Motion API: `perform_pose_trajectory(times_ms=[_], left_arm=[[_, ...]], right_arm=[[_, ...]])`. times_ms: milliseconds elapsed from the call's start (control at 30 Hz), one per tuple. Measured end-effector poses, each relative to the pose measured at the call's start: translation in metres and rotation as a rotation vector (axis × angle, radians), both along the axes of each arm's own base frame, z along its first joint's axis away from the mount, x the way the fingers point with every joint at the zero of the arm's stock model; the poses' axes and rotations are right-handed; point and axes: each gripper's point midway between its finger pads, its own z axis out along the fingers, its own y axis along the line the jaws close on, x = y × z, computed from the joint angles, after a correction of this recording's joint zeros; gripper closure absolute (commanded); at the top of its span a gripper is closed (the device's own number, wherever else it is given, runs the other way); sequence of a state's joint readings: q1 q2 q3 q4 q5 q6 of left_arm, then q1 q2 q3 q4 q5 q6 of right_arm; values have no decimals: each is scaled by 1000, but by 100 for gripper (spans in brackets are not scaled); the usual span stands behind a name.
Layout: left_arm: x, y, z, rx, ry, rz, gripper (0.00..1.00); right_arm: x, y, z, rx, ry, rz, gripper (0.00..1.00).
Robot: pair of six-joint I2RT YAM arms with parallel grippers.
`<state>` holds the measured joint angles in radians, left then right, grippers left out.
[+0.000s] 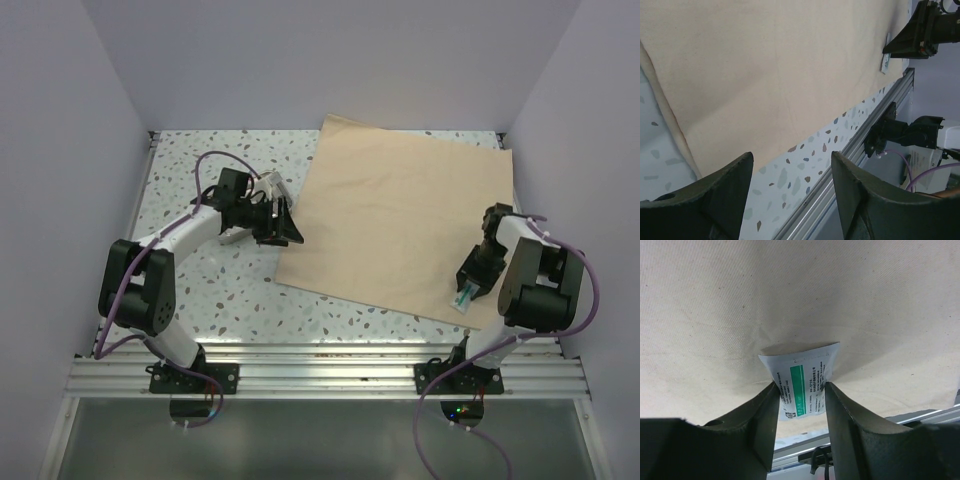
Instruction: Prepare the surgical pack
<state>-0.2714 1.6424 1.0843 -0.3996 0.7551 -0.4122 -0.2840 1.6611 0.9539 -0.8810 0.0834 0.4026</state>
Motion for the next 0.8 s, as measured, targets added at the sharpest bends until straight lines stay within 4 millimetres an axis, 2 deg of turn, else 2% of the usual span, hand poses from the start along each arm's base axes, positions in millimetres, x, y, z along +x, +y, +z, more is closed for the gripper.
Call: perform_pose_trajectory(times_ms=[167,367,533,600,633,667,800], left_arm=[[0,-1,1,-5,5,3,32],[-3,-7,5,-58,20,-3,28],[-4,-18,13,-120,35,-4,26],[-3,-25,18,-143,29,-9,26],[-4,-28,20,-150,27,-11,26],[-5,-32,21,-155,28,-15,26],[-11,-41,25,-163,40,-30,26]], right_arm=[[3,0,8,2,-13,0,58],[34,9,49,23,-157,22,59],[63,50,86,78,-289,110,57],[69,66,93,101,-313,143,45],[70,70,94,106,-314,152,28],[69,71,93,105,-309,153,23],[61,58,79,83,-271,125,18]])
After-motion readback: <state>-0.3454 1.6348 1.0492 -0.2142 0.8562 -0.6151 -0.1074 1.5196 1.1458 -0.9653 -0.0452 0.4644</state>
